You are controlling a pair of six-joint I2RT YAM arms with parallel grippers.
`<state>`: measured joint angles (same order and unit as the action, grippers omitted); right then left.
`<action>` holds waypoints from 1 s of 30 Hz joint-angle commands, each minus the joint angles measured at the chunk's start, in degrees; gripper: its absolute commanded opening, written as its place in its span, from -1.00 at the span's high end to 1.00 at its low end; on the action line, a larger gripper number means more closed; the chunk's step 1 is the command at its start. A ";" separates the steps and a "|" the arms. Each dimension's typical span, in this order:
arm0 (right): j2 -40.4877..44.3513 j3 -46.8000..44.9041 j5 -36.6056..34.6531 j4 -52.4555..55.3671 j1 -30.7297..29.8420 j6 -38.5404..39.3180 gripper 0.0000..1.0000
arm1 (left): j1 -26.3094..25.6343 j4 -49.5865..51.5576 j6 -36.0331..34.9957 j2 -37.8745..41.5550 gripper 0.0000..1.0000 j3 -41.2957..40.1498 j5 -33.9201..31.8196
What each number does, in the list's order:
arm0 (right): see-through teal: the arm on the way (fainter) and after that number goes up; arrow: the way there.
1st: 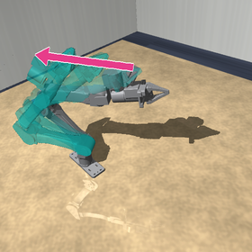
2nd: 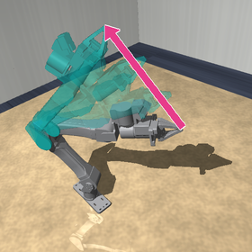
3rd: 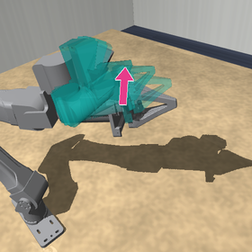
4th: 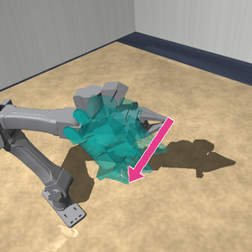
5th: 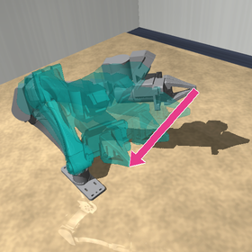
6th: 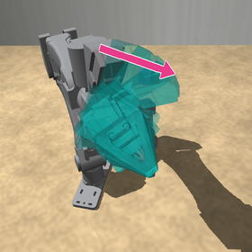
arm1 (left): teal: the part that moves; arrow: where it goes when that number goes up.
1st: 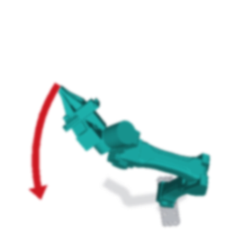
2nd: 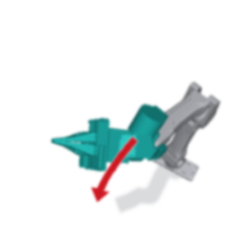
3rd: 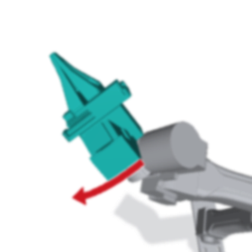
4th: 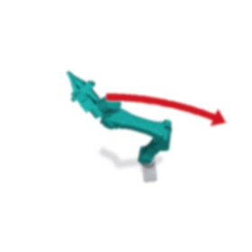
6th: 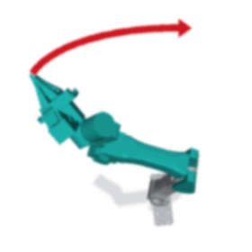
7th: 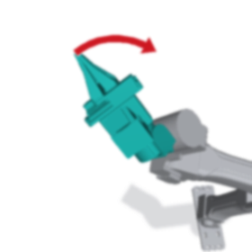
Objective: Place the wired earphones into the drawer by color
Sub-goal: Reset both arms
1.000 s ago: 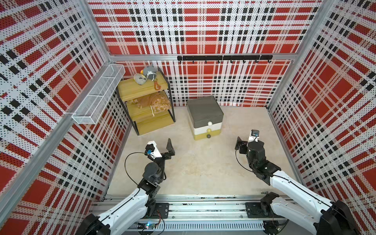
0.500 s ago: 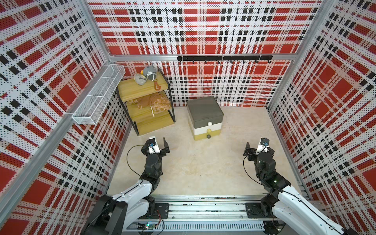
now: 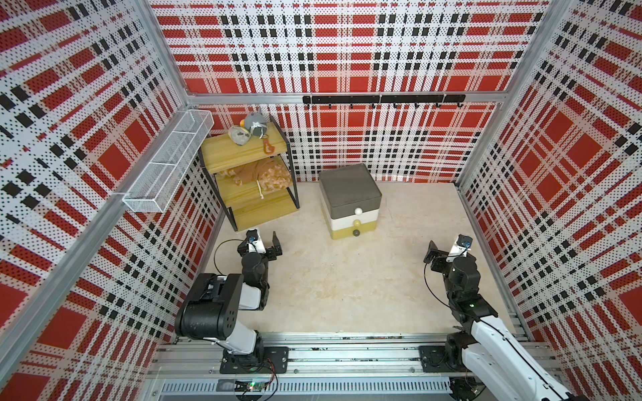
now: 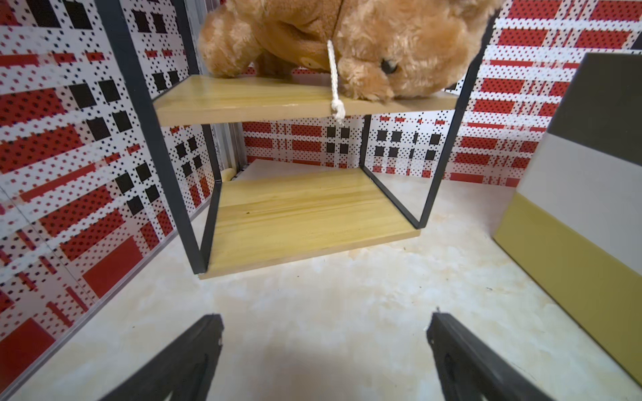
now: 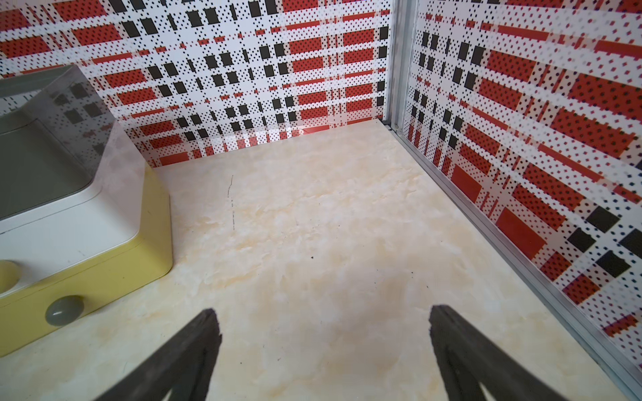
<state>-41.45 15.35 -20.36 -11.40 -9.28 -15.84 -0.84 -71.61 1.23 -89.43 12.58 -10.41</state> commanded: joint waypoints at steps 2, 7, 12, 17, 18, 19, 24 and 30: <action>-4.37 -1.07 3.82 -9.05 2.64 2.36 -1.00 | 0.67 -5.20 0.54 -0.42 -0.98 0.34 1.49; -14.48 -0.72 6.98 -18.22 6.87 4.32 -1.00 | 0.48 -5.29 0.48 -0.24 -0.98 0.17 0.96; -29.43 1.47 8.22 -22.55 9.01 4.56 -1.00 | 0.46 -5.40 0.51 -0.39 -0.98 0.17 1.09; -39.77 4.08 15.15 -39.89 10.08 9.44 -1.00 | 0.40 -5.38 0.44 -0.39 -0.98 0.24 1.00; -41.21 4.01 16.96 -41.62 10.59 9.33 -1.00 | 0.40 -5.37 0.39 -0.35 -0.98 0.21 1.00; -43.42 3.97 17.67 -42.77 10.68 9.50 -1.00 | 0.33 -5.38 0.37 -0.39 -0.98 0.21 0.99; -47.44 0.78 20.20 -53.41 9.66 12.08 -1.00 | 0.36 -5.38 0.45 -0.40 -0.98 0.24 0.97; -46.97 2.76 15.61 -48.56 7.68 12.87 -1.00 | 0.41 -5.38 0.47 -0.40 -0.98 0.25 1.10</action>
<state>-88.18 17.52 -3.66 -57.54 -1.02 -4.08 -0.67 -75.44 1.48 -89.58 12.58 -9.63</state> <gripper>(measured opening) 0.999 0.991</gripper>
